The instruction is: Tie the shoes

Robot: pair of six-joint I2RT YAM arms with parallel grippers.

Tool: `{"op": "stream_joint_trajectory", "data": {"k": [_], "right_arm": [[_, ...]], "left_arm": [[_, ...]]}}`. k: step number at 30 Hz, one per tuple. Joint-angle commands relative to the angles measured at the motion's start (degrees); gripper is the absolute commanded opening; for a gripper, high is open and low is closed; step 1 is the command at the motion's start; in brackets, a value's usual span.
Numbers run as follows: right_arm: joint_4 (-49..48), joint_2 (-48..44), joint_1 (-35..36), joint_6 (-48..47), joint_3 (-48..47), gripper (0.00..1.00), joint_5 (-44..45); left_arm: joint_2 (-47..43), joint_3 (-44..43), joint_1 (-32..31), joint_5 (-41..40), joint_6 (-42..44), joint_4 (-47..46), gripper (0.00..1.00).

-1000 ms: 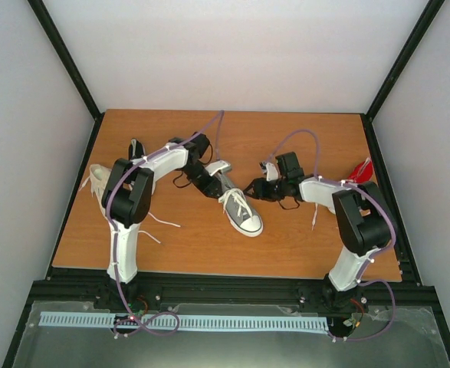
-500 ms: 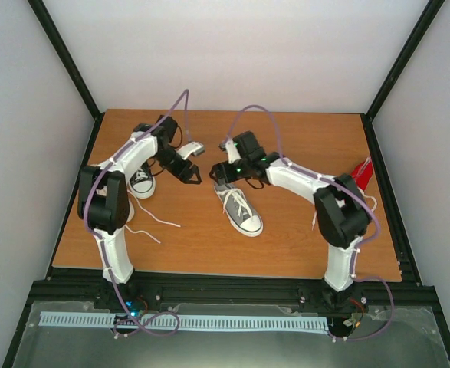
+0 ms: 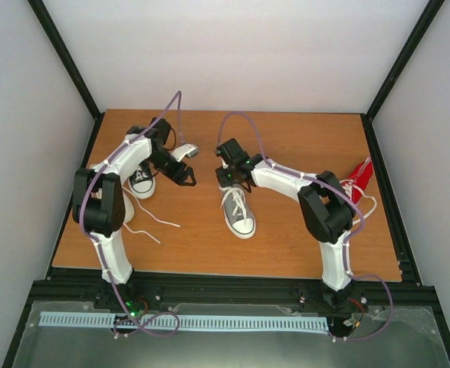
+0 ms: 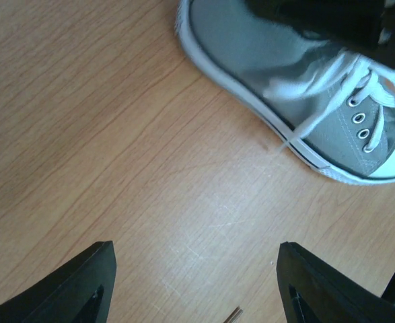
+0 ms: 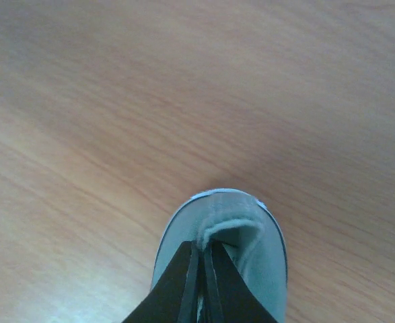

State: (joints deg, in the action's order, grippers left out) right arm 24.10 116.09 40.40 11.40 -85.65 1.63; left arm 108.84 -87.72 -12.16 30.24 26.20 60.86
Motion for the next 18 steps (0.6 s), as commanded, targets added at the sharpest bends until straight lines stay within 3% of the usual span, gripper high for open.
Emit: {"op": "stream_joint_trajectory", "data": {"k": [1, 8, 18], "right_arm": [[-0.93, -6.14, -2.47, 3.19, 3.39, 0.03, 12.05], [-3.49, -9.07, -12.60, 5.21, 4.85, 0.03, 12.34], [-0.41, 6.32, -23.18, 6.32, -12.21, 0.03, 6.28]], "left_arm": [[-2.39, 0.27, -0.14, 0.39, 0.81, -0.47, 0.69], [-3.08, 0.88, -0.14, -0.37, 0.96, -1.09, 0.68], [-3.98, 2.07, -0.14, -1.48, 1.38, -1.46, 0.69]]}}
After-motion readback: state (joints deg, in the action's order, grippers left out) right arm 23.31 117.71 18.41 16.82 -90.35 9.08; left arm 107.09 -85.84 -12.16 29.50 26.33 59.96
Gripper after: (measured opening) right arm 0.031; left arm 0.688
